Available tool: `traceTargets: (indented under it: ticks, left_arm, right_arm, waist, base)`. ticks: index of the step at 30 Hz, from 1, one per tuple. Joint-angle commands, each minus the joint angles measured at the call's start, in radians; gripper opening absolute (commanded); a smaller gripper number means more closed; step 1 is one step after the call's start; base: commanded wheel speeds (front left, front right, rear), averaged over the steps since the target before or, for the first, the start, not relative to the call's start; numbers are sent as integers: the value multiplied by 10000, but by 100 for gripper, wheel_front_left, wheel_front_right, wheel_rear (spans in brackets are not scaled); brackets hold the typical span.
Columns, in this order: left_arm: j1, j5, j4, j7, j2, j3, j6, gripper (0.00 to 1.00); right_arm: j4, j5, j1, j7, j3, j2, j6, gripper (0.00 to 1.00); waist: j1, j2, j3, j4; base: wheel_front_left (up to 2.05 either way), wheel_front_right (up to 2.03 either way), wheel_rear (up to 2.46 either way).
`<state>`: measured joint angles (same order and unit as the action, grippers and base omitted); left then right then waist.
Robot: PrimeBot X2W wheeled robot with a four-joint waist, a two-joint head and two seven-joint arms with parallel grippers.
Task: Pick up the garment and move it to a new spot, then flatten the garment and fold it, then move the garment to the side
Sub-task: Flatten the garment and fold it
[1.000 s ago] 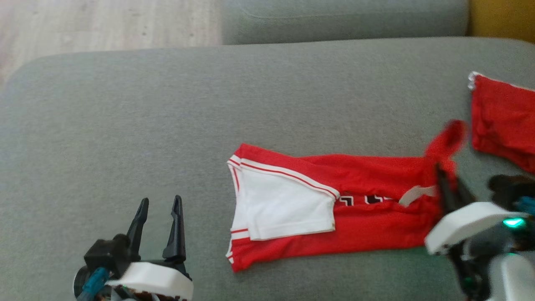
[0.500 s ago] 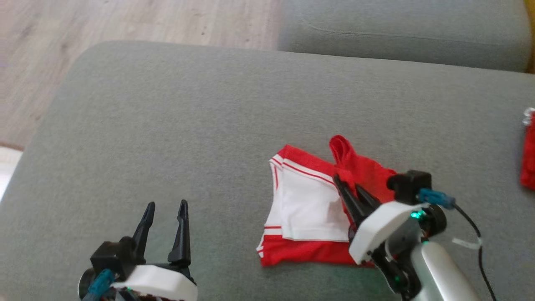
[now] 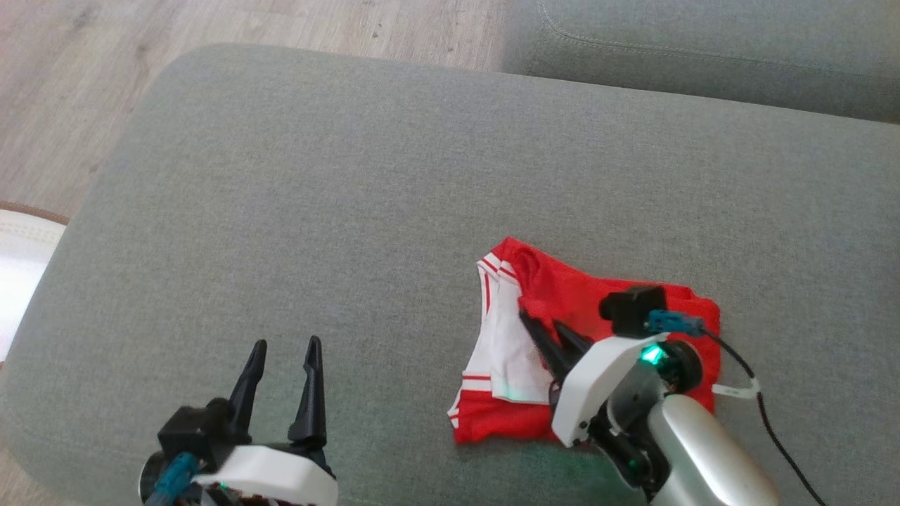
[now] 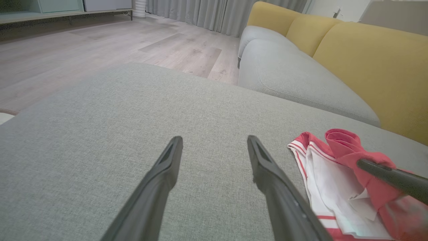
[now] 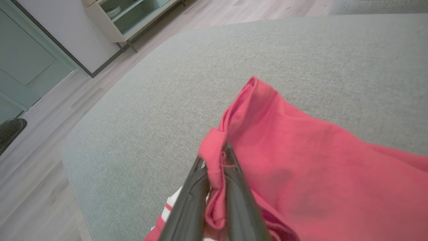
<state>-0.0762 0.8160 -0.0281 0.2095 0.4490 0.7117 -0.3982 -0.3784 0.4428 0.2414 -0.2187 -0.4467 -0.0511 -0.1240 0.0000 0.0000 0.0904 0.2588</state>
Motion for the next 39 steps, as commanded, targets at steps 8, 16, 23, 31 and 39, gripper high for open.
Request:
traceTargets:
  ticks: [8, 16, 23, 31, 39]
  left_arm:
    - [-668, -60, -43, 95, -70, -202, 138, 100]
    - [-730, -83, 76, 130, -211, -122, 156, 100]
    - [-850, -152, 182, 175, -352, -42, 195, 100]
    - [-924, -172, 243, 199, -391, -21, 222, 100]
    - [-967, -146, 291, 222, -353, -91, 218, 100]
  right_arm:
    - [-52, 807, 1043, 596, -1163, 9, -67, 100]
    - [-143, 159, 1687, 1890, -320, 9, -67, 100]
    - [186, -2235, 1548, 2496, 1537, 9, -67, 100]
    - [635, -3386, 619, 2318, 2071, 9, -67, 69]
    - [-147, -3839, 143, 2000, 309, 9, -67, 0]
  waist:
    - [0, 0, 27, -111]
    - [0, 0, 40, -347]
    - [0, 0, 62, -682]
    - [0, 0, 137, -869]
    - [0, 0, 255, -771]
  base:
    - [0, 0, 0]
    - [0, 0, 0]
    - [0, 0, 0]
    - [0, 0, 0]
    - [0, 0, 0]
